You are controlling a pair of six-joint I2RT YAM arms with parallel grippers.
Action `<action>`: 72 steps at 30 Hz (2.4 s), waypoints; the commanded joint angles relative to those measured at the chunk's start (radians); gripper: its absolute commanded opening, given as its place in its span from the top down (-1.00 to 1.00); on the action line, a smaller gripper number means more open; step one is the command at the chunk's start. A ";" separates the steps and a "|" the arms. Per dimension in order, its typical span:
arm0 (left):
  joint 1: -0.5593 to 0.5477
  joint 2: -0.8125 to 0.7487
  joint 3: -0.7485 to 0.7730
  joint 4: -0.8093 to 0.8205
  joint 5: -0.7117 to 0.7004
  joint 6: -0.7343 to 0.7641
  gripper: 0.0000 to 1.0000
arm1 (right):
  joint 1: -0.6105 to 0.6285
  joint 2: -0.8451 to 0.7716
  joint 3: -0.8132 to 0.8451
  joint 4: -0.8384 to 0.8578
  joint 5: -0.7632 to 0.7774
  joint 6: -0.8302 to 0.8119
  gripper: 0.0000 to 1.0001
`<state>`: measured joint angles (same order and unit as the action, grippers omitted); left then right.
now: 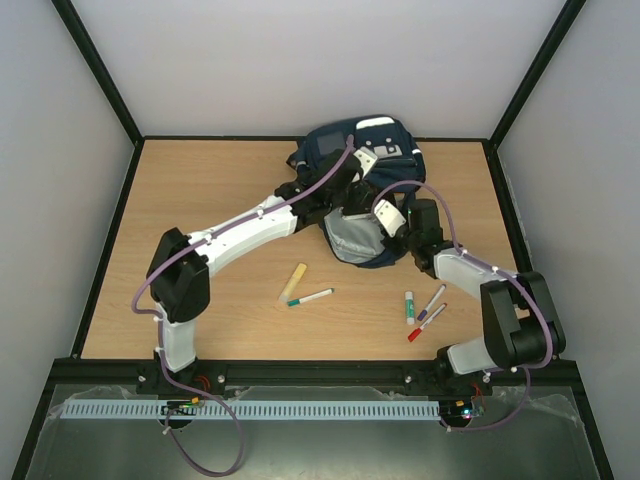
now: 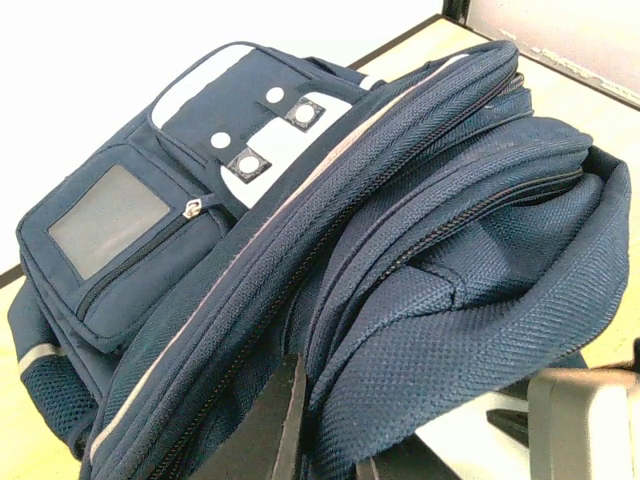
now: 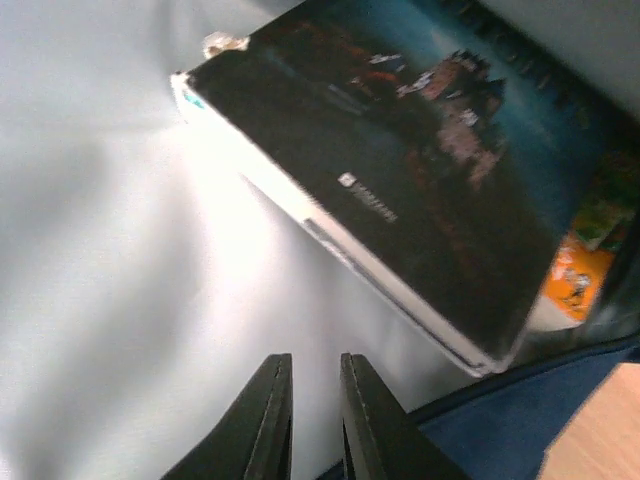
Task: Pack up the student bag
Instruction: Place the book in the student bag, then adjust the student bag at the center of the board.
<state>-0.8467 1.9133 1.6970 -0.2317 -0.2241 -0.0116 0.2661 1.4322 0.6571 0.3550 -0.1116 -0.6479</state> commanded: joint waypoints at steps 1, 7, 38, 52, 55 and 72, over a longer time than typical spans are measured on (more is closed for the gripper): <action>-0.002 -0.116 0.016 0.100 0.021 -0.036 0.95 | 0.029 0.009 -0.001 -0.072 -0.044 -0.102 0.77; 0.000 -0.128 0.024 0.095 0.028 -0.034 0.95 | 0.051 0.124 0.060 -0.004 0.021 -0.131 0.92; 0.013 -0.139 -0.024 0.061 0.017 -0.031 0.95 | 0.064 0.174 0.085 -0.045 -0.042 0.059 0.81; 0.033 -0.085 -0.161 0.027 0.072 -0.032 0.89 | 0.065 -0.356 -0.103 -0.571 -0.250 -0.069 0.33; 0.033 -0.039 -0.186 0.016 0.114 -0.039 0.85 | 0.068 -0.396 -0.132 -0.609 -0.231 -0.137 0.27; 0.027 -0.011 -0.324 0.101 0.227 -0.141 0.62 | 0.305 -0.186 0.001 -0.468 -0.003 -0.274 0.16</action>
<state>-0.8349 1.9522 1.3781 -0.1623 0.0097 -0.1127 0.5285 1.1828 0.5758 -0.1501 -0.1852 -0.8791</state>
